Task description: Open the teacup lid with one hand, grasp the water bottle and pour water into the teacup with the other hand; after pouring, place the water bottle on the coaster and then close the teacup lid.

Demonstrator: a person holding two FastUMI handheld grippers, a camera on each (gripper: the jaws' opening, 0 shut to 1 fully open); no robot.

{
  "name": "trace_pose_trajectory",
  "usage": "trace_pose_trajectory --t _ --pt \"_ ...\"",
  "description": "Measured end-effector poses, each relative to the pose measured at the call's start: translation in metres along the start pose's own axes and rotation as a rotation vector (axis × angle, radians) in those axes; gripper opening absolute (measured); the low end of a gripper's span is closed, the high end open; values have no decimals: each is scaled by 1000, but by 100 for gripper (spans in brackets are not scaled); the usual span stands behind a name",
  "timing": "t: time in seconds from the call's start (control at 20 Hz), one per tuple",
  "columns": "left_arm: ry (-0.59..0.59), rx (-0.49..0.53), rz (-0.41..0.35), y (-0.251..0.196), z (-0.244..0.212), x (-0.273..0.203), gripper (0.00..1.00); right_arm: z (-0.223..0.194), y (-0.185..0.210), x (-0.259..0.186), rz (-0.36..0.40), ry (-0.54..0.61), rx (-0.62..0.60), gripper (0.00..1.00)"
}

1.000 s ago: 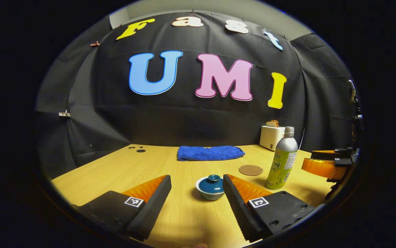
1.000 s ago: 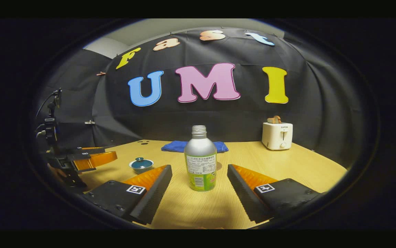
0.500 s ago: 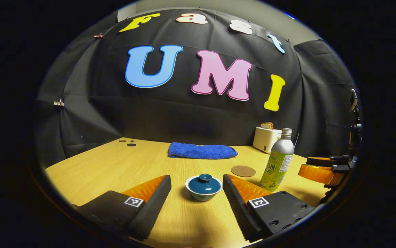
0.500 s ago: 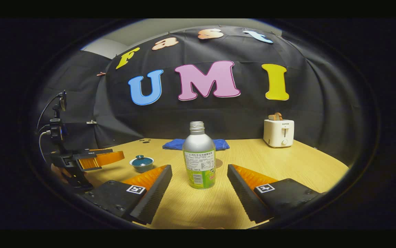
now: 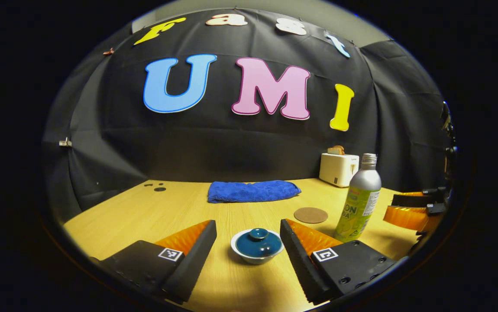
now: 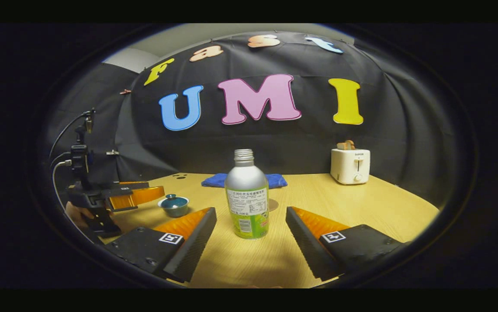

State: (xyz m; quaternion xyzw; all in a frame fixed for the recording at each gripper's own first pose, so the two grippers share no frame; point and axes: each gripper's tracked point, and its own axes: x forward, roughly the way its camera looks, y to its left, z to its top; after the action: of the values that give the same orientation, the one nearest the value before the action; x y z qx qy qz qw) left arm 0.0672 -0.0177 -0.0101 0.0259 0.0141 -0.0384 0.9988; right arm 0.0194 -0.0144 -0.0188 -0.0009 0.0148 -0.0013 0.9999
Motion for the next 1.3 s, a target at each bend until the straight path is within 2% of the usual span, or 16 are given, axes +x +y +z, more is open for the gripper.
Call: trace_pose_trajectory --t 0.3,0.6,0.8,0.85,0.9,0.95,1.0,1.05,1.1,1.25,1.3 --pt "67 28 -72 -16 -19 31 86 -15 -2 9 3 39 8 99" --pt "94 89 -88 -25 -25 46 75 -16 8 18 35 44 -6 100" --pt "145 107 -78 -27 -32 53 62 -16 13 21 51 45 -3 100" --pt "147 112 -78 -28 -32 54 55 -16 13 20 49 45 -4 100" --pt "150 114 -73 -28 -32 55 56 -16 13 22 49 47 -3 100" --pt "151 115 -67 -27 -32 55 50 -17 14 22 50 50 -1 100" --pt "150 115 -60 -26 -32 56 48 -17 14 23 52 52 1 100" --pt "148 114 -58 -26 -32 55 40 -17 14 25 53 52 3 100" --pt "152 119 -59 -26 -32 54 36 -16 14 27 51 52 4 100" --pt "120 95 -53 -24 -27 54 34 -18 14 28 49 63 2 100" --pt "108 87 -61 -26 -25 54 30 -17 17 28 54 66 -1 100"
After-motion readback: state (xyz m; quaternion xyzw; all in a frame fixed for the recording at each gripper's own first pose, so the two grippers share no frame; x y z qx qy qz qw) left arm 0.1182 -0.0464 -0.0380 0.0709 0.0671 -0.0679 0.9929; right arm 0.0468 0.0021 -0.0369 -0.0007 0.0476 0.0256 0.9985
